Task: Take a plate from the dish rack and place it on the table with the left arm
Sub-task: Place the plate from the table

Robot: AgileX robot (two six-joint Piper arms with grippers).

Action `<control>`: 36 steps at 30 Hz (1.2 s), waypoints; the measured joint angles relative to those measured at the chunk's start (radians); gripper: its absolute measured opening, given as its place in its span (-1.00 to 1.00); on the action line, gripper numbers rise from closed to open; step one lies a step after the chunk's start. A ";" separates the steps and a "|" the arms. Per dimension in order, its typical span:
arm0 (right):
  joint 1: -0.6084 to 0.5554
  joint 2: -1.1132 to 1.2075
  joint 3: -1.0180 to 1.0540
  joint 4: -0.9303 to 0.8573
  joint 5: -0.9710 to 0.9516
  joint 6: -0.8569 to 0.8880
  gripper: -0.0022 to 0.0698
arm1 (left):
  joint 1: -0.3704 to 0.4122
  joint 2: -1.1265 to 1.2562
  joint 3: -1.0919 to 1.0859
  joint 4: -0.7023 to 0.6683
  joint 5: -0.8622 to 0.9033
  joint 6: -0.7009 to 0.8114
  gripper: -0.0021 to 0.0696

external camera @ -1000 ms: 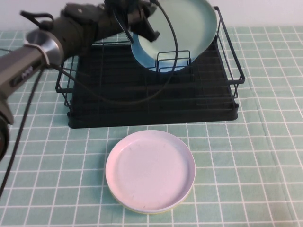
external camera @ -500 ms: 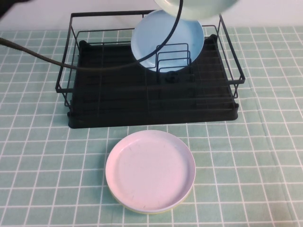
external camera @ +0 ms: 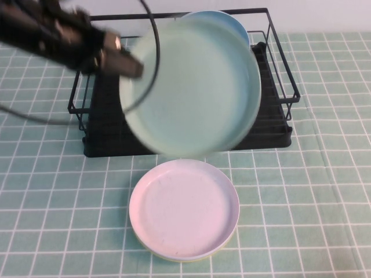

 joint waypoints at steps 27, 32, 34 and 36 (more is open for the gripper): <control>0.000 0.000 0.000 0.004 0.000 0.000 -0.99 | -0.097 -0.068 0.693 -0.032 -0.514 0.142 -0.88; 0.000 0.000 0.000 0.010 0.000 0.000 -0.99 | -0.097 -0.054 0.693 -0.042 -0.512 0.181 -0.88; 0.000 0.000 0.000 0.017 0.000 0.000 -0.99 | -0.097 -0.054 0.693 -0.042 -0.510 0.212 -0.86; 0.000 0.000 0.000 0.020 0.000 0.000 -0.99 | -0.097 -0.054 0.693 -0.042 -0.510 0.247 -0.79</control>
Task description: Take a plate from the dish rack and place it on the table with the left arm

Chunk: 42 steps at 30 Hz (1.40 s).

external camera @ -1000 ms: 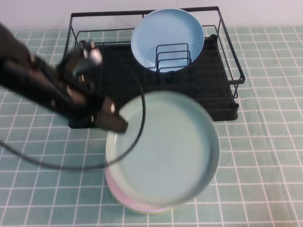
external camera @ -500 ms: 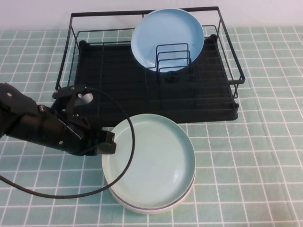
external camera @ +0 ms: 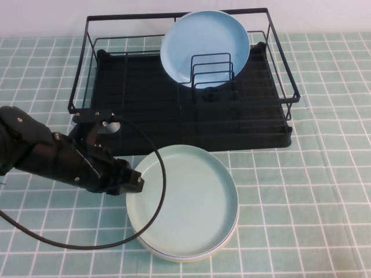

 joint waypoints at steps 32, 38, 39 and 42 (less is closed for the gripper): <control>0.000 0.000 0.000 0.014 0.002 0.000 -0.99 | 0.000 -0.663 0.169 0.320 -0.036 -0.136 -0.94; 0.000 0.000 0.000 0.014 0.002 0.000 -0.99 | 0.000 -0.842 0.330 0.274 0.103 -0.155 -0.94; 0.000 0.000 0.000 0.014 0.002 0.000 -0.99 | 0.000 -0.860 0.339 0.279 0.126 -0.157 -0.94; 0.000 0.000 0.000 0.014 0.002 0.000 -0.99 | 0.000 -0.905 0.349 0.298 0.169 -0.174 -0.94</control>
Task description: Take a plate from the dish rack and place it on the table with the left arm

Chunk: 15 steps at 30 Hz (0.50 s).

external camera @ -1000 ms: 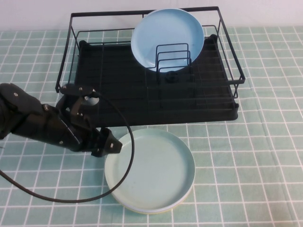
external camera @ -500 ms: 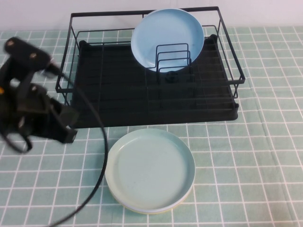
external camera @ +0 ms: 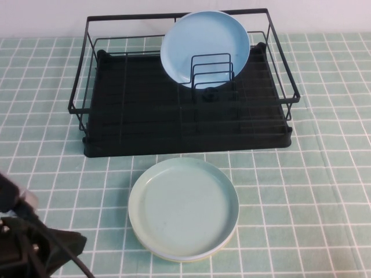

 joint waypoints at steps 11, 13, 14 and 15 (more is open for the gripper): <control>0.000 0.000 0.000 0.000 0.000 0.000 -0.99 | 0.000 -0.148 0.130 0.236 -0.247 -0.405 -0.94; 0.000 0.000 0.000 0.000 0.000 0.000 -0.99 | 0.000 -0.208 0.200 0.241 -0.359 -0.424 -0.94; 0.000 0.000 0.000 0.002 0.000 0.000 -0.99 | 0.000 -0.244 0.241 0.245 -0.424 -0.429 -0.94; 0.000 0.000 0.000 0.002 0.000 0.000 -0.99 | 0.000 -0.283 0.283 0.255 -0.487 -0.432 -0.94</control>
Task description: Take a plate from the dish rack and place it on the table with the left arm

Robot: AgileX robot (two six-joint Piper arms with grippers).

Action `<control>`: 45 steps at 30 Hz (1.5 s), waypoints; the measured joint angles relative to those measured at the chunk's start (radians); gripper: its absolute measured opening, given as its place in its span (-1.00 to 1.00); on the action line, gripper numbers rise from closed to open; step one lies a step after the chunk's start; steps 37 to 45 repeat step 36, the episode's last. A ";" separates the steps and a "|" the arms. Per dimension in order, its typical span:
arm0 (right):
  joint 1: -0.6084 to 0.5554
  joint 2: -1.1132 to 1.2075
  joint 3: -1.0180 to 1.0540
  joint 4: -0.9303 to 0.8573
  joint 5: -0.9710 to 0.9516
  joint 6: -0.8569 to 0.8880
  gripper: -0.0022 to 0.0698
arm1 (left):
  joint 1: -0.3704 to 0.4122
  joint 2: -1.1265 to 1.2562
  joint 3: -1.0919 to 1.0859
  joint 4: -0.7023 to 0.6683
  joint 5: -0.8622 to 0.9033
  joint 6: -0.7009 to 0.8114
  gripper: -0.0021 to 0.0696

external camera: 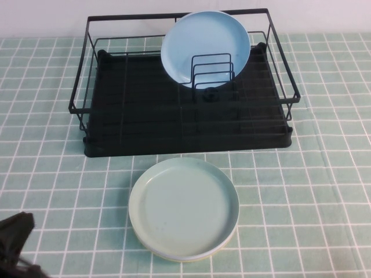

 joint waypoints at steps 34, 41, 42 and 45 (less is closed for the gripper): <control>0.000 0.000 0.000 0.002 0.001 0.000 -0.99 | 0.159 -0.466 0.325 0.277 -0.026 -0.257 -0.95; 0.000 0.000 0.000 0.002 0.001 0.000 -0.99 | 0.159 -0.466 0.325 0.277 -0.026 -0.257 -0.95; 0.000 0.000 0.000 0.002 0.001 0.000 -0.99 | 0.159 -0.466 0.325 0.277 -0.026 -0.257 -0.95; 0.000 0.000 0.000 0.002 0.001 0.000 -0.99 | 0.159 -0.466 0.325 0.277 -0.026 -0.257 -0.95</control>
